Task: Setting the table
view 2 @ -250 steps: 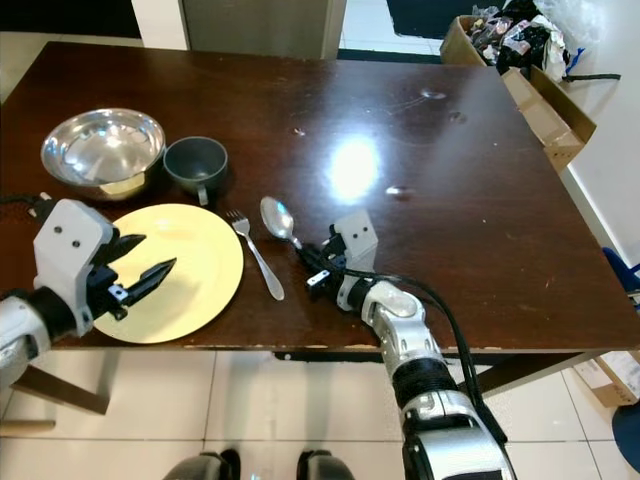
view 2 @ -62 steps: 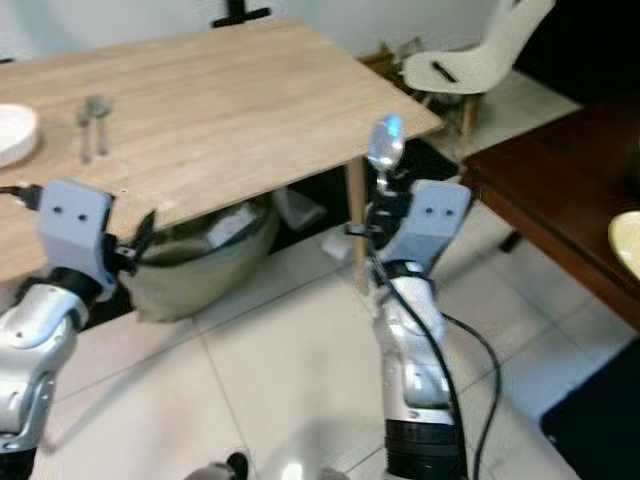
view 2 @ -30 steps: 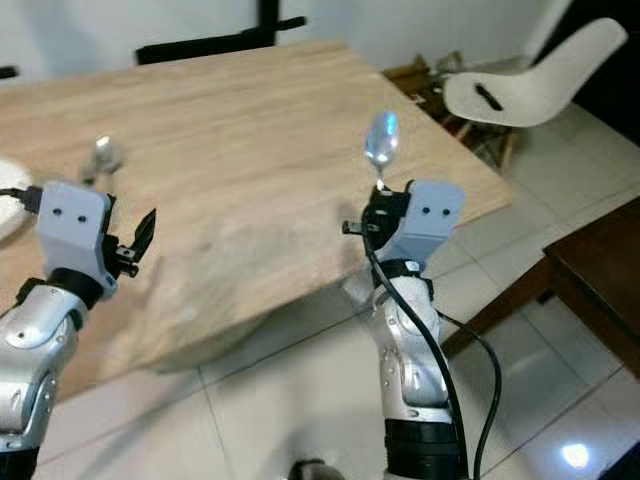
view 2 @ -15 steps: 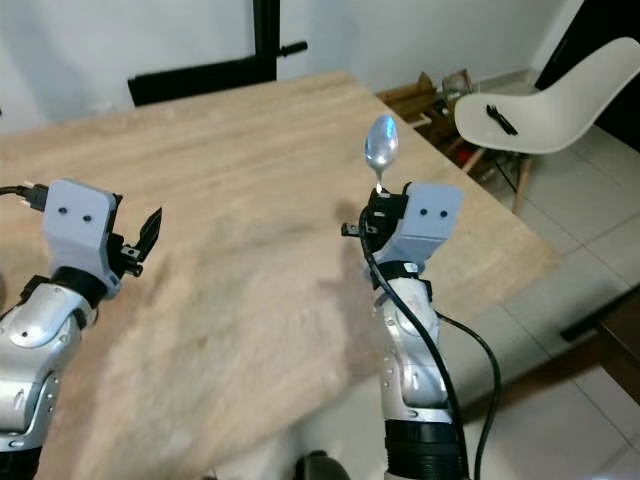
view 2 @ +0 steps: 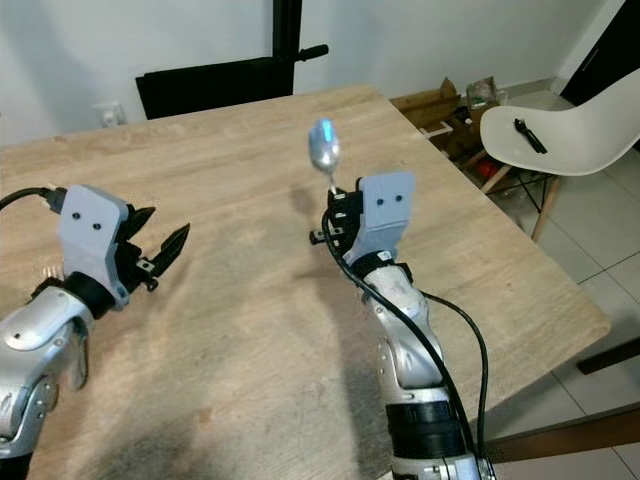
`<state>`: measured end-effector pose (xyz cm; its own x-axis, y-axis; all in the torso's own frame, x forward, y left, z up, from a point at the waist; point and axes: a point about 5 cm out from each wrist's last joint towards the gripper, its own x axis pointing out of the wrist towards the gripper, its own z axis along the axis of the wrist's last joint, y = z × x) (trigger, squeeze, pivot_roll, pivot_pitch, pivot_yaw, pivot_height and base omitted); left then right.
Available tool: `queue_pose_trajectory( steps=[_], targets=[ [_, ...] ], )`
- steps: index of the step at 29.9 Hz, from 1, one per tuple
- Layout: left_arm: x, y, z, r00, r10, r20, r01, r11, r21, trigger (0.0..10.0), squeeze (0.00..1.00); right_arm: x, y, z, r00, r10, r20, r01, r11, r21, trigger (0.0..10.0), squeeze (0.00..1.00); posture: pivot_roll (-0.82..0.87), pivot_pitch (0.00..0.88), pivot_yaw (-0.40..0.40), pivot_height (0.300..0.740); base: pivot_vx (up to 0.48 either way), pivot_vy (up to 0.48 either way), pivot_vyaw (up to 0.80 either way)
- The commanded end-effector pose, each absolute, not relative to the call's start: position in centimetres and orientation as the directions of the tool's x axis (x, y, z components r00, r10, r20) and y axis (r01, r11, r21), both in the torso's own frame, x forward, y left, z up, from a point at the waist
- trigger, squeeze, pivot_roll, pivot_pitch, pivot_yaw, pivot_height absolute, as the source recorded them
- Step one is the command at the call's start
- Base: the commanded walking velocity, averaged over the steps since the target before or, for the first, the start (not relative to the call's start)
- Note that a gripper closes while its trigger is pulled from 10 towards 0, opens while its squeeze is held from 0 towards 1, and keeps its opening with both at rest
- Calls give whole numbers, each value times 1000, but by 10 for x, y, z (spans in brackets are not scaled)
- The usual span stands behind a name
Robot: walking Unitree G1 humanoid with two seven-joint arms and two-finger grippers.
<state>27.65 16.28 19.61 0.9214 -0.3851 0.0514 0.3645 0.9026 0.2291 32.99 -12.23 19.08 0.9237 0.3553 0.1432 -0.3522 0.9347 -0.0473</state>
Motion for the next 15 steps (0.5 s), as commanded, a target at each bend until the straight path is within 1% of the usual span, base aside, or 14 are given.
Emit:
queue_pose_trajectory(
  steps=[1, 6, 7, 8, 12, 15],
  targets=[
    [272, 163, 197, 911, -409, 42, 391, 893, 222, 10000, 0, 331, -114, 186, 894, 437, 99, -432, 899, -68, 10000, 0, -22, 42, 25, 740, 0, 0, 0],
    [272, 172, 203, 924, -380, 49, 358, 901, 244, 10000, 0, 334, -106, 179, 851, 525, 36, -521, 850, -75, 10000, 0, -17, 46, 19, 740, 0, 0, 0],
    [272, 172, 203, 924, -380, 49, 358, 901, 244, 10000, 0, 334, -106, 179, 851, 525, 36, -521, 850, -75, 10000, 0, -17, 46, 19, 740, 0, 0, 0],
    [271, 178, 206, 929, -366, 50, 343, 904, 254, 10000, 0, 338, -101, 173, 838, 546, -9, -545, 836, -61, 10000, 0, -10, 50, 16, 740, 0, 0, 0],
    [270, 182, 207, 931, -364, 39, 342, 903, 260, 10000, 0, 346, -94, 166, 836, 547, -42, -548, 836, -22, 10000, 0, -6, 55, 18, 740, 0, 0, 0],
    [269, 182, 207, 929, -367, 35, 346, 901, 260, 10000, 0, 352, -89, 165, 831, 554, -45, -556, 831, -28, 10000, 0, -3, 57, 20, 740, 0, 0, 0]
  ],
)
